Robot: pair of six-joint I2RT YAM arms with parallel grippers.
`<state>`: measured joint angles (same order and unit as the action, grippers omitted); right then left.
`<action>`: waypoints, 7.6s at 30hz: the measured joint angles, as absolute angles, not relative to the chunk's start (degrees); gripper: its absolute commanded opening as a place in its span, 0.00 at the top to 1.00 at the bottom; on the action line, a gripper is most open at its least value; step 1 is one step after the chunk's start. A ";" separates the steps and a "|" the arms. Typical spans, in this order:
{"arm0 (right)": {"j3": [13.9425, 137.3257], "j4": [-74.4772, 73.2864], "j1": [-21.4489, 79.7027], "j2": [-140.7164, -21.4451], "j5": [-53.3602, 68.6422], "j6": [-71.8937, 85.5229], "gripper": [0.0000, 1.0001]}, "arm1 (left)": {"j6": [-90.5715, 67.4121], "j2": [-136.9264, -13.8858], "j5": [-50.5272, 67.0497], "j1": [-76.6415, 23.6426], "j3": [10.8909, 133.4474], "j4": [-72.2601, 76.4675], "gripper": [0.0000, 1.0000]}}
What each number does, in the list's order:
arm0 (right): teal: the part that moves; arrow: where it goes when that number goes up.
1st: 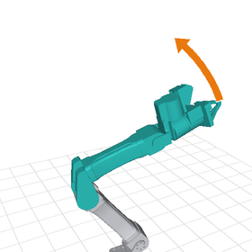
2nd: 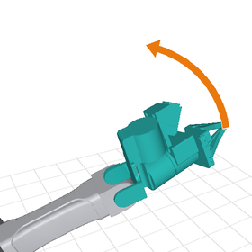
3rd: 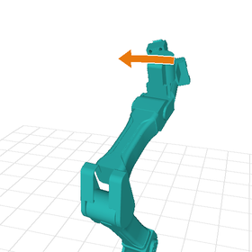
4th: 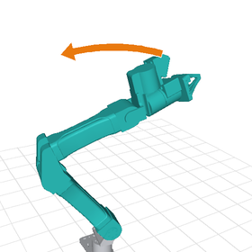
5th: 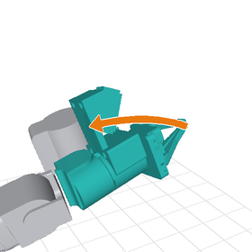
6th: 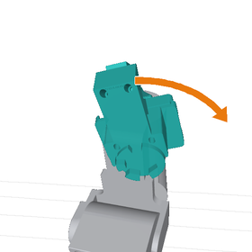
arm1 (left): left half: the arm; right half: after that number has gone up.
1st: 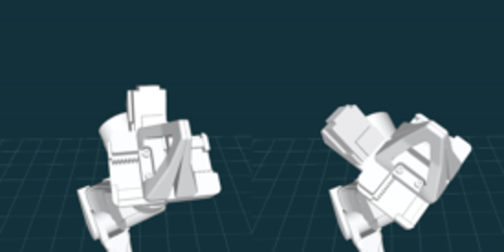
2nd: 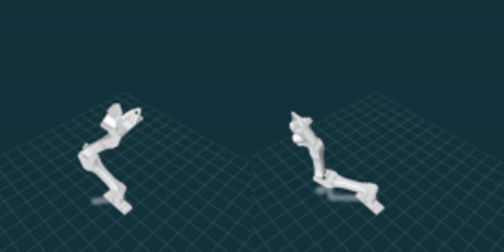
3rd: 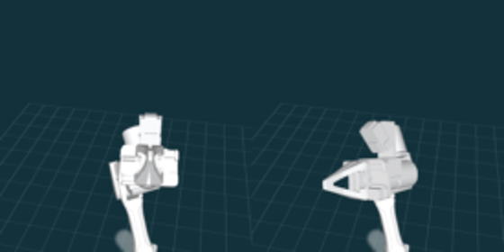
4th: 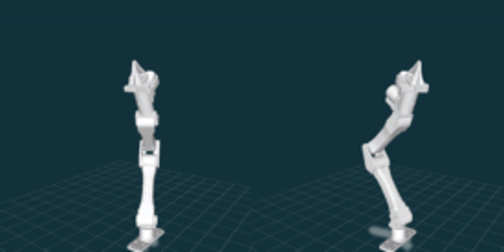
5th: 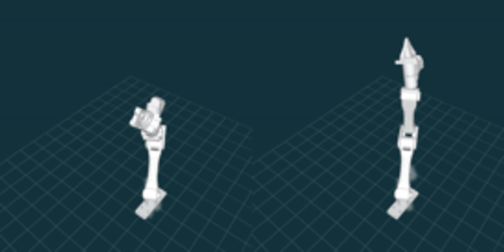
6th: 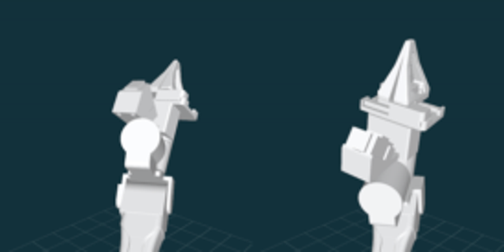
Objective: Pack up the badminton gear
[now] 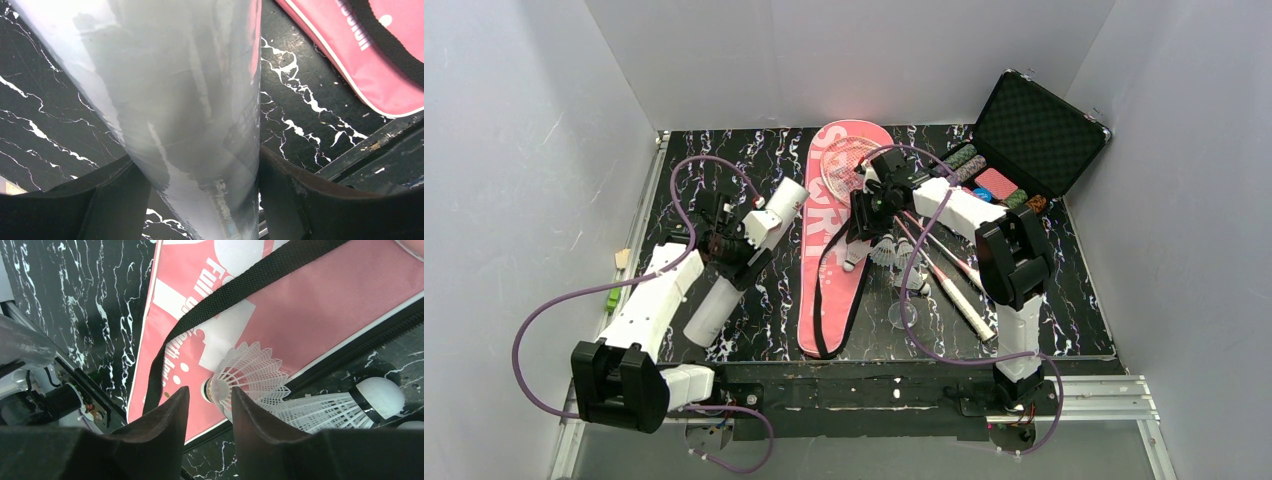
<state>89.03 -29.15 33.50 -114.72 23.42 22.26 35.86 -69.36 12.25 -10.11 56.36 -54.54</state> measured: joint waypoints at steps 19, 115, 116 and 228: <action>87.26 -30.11 33.50 -100.51 23.29 23.18 0.99 | 45.19 -60.25 21.26 -10.15 52.42 -55.24 0.36; 78.15 -26.87 52.38 -76.90 7.18 36.97 0.23 | 60.45 -43.00 41.34 -10.37 44.07 -56.01 0.34; 78.22 -26.94 51.90 -76.01 7.22 36.95 0.22 | 60.60 -42.61 41.15 -10.37 43.42 -55.68 0.34; 78.32 -36.10 41.28 -106.43 -22.61 74.78 0.38 | 63.51 -36.10 36.38 -10.37 37.85 -60.14 0.38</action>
<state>78.32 -36.10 41.28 -106.43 -22.61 74.78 63.51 -36.10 36.38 -10.37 37.85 -60.14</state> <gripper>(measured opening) 0.638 0.650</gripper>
